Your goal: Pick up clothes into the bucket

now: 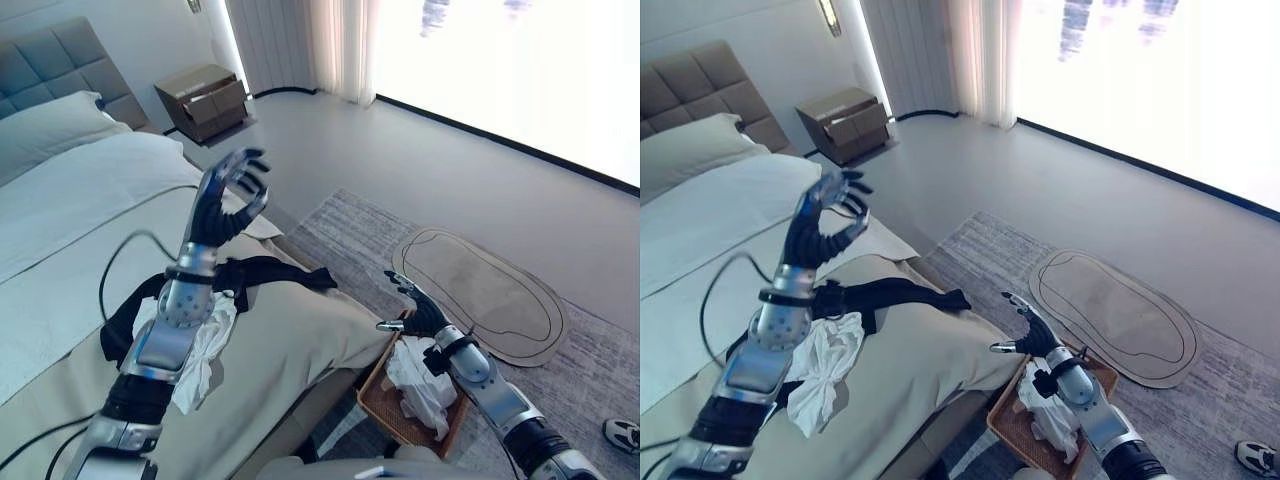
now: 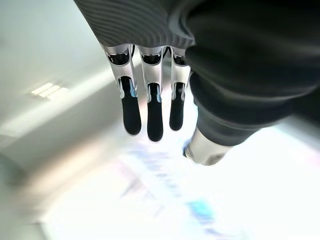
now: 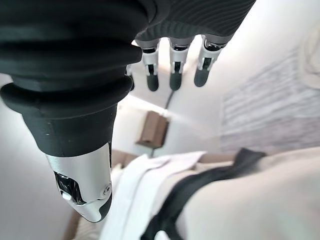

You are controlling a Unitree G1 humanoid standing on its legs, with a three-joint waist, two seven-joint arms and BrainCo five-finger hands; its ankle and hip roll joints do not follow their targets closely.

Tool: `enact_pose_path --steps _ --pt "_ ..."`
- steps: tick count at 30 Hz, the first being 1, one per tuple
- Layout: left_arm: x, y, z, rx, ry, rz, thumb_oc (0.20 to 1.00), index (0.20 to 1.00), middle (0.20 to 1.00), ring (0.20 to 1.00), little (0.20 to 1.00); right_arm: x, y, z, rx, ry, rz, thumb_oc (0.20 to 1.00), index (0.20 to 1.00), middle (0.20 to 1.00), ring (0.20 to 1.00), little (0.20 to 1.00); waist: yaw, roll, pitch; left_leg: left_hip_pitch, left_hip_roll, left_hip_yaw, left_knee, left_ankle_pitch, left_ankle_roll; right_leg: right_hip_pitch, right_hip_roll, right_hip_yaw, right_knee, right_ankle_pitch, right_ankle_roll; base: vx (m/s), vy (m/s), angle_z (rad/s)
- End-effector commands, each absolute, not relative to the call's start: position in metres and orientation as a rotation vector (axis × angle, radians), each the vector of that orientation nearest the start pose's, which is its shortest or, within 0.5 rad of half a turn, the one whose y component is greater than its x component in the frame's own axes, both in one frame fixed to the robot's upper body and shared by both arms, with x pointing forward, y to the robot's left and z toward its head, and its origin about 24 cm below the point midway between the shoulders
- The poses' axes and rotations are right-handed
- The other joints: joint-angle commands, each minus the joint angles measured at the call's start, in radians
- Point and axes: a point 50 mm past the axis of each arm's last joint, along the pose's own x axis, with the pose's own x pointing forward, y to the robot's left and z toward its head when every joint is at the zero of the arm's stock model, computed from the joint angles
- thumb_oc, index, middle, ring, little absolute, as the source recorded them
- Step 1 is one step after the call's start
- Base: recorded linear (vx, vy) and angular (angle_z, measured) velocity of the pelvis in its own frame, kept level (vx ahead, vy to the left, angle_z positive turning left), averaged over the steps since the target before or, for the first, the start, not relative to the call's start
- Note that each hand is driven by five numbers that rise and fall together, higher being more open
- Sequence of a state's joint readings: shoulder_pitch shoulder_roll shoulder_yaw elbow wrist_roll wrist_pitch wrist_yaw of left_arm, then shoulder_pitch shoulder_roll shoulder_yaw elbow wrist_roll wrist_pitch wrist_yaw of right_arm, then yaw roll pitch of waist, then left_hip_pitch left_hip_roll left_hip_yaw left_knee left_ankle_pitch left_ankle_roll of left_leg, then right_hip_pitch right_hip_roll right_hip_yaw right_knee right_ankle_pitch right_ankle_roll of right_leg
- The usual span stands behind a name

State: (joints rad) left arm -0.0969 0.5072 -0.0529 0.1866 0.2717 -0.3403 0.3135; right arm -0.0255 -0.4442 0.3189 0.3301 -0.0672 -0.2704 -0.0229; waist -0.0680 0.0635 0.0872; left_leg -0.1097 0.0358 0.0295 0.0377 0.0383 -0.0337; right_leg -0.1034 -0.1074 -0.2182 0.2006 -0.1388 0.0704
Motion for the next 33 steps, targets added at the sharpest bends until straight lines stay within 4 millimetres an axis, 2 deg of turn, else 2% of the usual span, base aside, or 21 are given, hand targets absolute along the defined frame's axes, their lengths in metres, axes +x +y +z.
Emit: enact_pose_path --steps 1,3,4,5,7,10,12,15,17,22,23,27,28,29,30,33 --pt "0.27 0.265 0.101 0.886 -0.41 0.356 1.0 1.0 1.0 1.0 1.0 0.258 -0.17 0.027 -0.47 -0.107 0.26 1.0 1.0 1.0 1.0 1.0 0.002 -0.09 0.102 -0.068 0.031 -0.034 0.11 -0.066 -0.016 0.006 -0.1 0.046 -0.157 0.188 0.1 -0.18 0.042 0.03" --pt "0.271 0.265 0.101 0.887 -0.413 0.358 1.0 1.0 1.0 1.0 1.0 0.258 -0.17 0.027 -0.47 -0.109 0.26 1.0 1.0 1.0 1.0 1.0 0.002 -0.09 0.1 -0.077 0.031 -0.034 0.118 -0.069 -0.016 -0.001 -0.1 0.047 -0.152 0.186 0.1 -0.18 0.032 0.03" --pt "0.272 0.28 0.092 0.924 -0.359 0.456 1.0 1.0 1.0 1.0 1.0 0.265 -0.17 0.039 -0.456 -0.163 0.237 1.0 1.0 1.0 1.0 1.0 0.002 -0.101 0.182 -0.168 0.028 -0.038 0.191 -0.072 -0.01 -0.091 -0.115 0.058 -0.082 0.185 0.097 -0.27 0.052 0.02" --pt "0.272 0.28 0.092 0.924 -0.362 0.457 1.0 1.0 1.0 1.0 1.0 0.265 -0.171 0.04 -0.456 -0.165 0.236 1.0 1.0 1.0 1.0 1.0 0.003 -0.1 0.179 -0.18 0.028 -0.038 0.2 -0.075 -0.01 -0.102 -0.115 0.059 -0.074 0.182 0.097 -0.34 0.076 0.0" --pt "0.277 0.286 0.088 0.966 -0.329 0.51 1.0 1.0 1.0 1.0 1.0 0.27 -0.172 0.049 -0.446 -0.207 0.203 1.0 1.0 1.0 1.0 1.0 0.002 -0.109 0.242 -0.267 0.019 -0.049 0.262 -0.074 -0.007 -0.191 -0.129 0.061 0.006 0.168 0.092 -0.18 0.072 0.05" --pt "0.279 0.293 0.087 1.013 -0.311 0.55 1.0 1.0 1.0 1.0 1.0 0.271 -0.173 0.056 -0.438 -0.237 0.186 1.0 1.0 1.0 1.0 1.0 0.0 -0.118 0.265 -0.343 0.012 -0.056 0.317 -0.082 -0.005 -0.263 -0.138 0.063 0.068 0.151 0.088 -0.15 0.055 0.13" --pt "0.285 0.305 0.09 1.1 -0.275 0.597 1.0 1.0 1.0 1.0 1.0 0.272 -0.175 0.065 -0.429 -0.277 0.167 1.0 1.0 1.0 1.0 1.0 -0.005 -0.13 0.293 -0.451 0.007 -0.065 0.393 -0.091 -0.006 -0.362 -0.146 0.066 0.146 0.134 0.086 -0.12 0.038 0.13" --pt "0.289 0.314 0.093 1.169 -0.262 0.618 1.0 1.0 1.0 1.0 1.0 0.273 -0.176 0.069 -0.411 -0.297 0.151 1.0 1.0 1.0 1.0 1.0 -0.008 -0.135 0.296 -0.533 0.008 -0.07 0.455 -0.109 -0.008 -0.437 -0.148 0.073 0.209 0.114 0.084 -0.11 0.039 0.09" --pt "0.292 0.329 0.105 1.305 -0.254 0.658 1.0 1.0 1.0 1.0 1.0 0.275 -0.18 0.079 -0.403 -0.338 0.125 1.0 1.0 1.0 1.0 1.0 -0.016 -0.14 0.311 -0.638 0.008 -0.075 0.519 -0.118 -0.007 -0.546 -0.148 0.081 0.282 0.102 0.082 -0.11 0.043 0.06" --pt "0.297 0.342 0.123 1.425 -0.252 0.699 1.0 1.0 1.0 1.0 1.0 0.276 -0.185 0.089 -0.397 -0.378 0.092 1.0 1.0 1.0 1.0 1.0 -0.022 -0.148 0.324 -0.743 0.012 -0.08 0.577 -0.124 -0.004 -0.646 -0.15 0.09 0.333 0.096 0.08 -0.07 0.028 0.02" --pt "0.298 0.352 0.137 1.469 -0.259 0.747 1.0 1.0 1.0 1.0 1.0 0.276 -0.186 0.094 -0.385 -0.402 0.084 1.0 1.0 1.0 1.0 1.0 -0.028 -0.15 0.332 -0.791 0.012 -0.085 0.595 -0.122 -0.003 -0.696 -0.151 0.095 0.359 0.095 0.082 -0.05 0.023 0.02" --pt "0.299 0.36 0.153 1.522 -0.271 0.787 1.0 1.0 1.0 1.0 1.0 0.275 -0.188 0.097 -0.39 -0.414 0.075 1.0 1.0 1.0 1.0 1.0 -0.031 -0.151 0.335 -0.84 0.011 -0.087 0.617 -0.122 0.0 -0.746 -0.152 0.098 0.385 0.092 0.08 -0.01 0.019 0.03" --pt "0.299 0.365 0.164 1.552 -0.281 0.816 1.0 1.0 1.0 1.0 1.0 0.274 -0.189 0.098 -0.392 -0.418 0.075 1.0 1.0 1.0 1.0 1.0 -0.033 -0.152 0.333 -0.856 0.013 -0.092 0.64 -0.156 -0.003 -0.764 -0.148 0.105 0.409 0.063 0.088 0.0 0.0 0.0" --pt "0.299 0.365 0.165 1.552 -0.284 0.817 1.0 1.0 1.0 1.0 1.0 0.274 -0.189 0.099 -0.392 -0.42 0.074 1.0 1.0 1.0 1.0 1.0 -0.033 -0.153 0.336 -0.869 0.011 -0.089 0.635 -0.127 0.002 -0.775 -0.151 0.1 0.402 0.087 0.08 0.06 0.012 -0.01" --pt "0.299 0.368 0.174 1.584 -0.295 0.836 1.0 1.0 1.0 1.0 1.0 0.273 -0.19 0.098 -0.392 -0.418 0.077 1.0 1.0 1.0 1.0 1.0 -0.035 -0.152 0.333 -0.879 0.009 -0.097 0.653 -0.159 0.0 -0.789 -0.149 0.107 0.425 0.061 0.089 0.0 0.0 0.0" --pt "0.298 0.375 0.182 1.646 -0.277 0.85 1.0 1.0 1.0 1.0 1.0 0.27 -0.191 0.096 -0.394 -0.41 0.08 1.0 1.0 1.0 1.0 1.0 -0.039 -0.151 0.33 -0.906 0.008 -0.103 0.673 -0.167 0.002 -0.816 -0.15 0.111 0.44 0.056 0.09 0.02 0.004 -0.01"
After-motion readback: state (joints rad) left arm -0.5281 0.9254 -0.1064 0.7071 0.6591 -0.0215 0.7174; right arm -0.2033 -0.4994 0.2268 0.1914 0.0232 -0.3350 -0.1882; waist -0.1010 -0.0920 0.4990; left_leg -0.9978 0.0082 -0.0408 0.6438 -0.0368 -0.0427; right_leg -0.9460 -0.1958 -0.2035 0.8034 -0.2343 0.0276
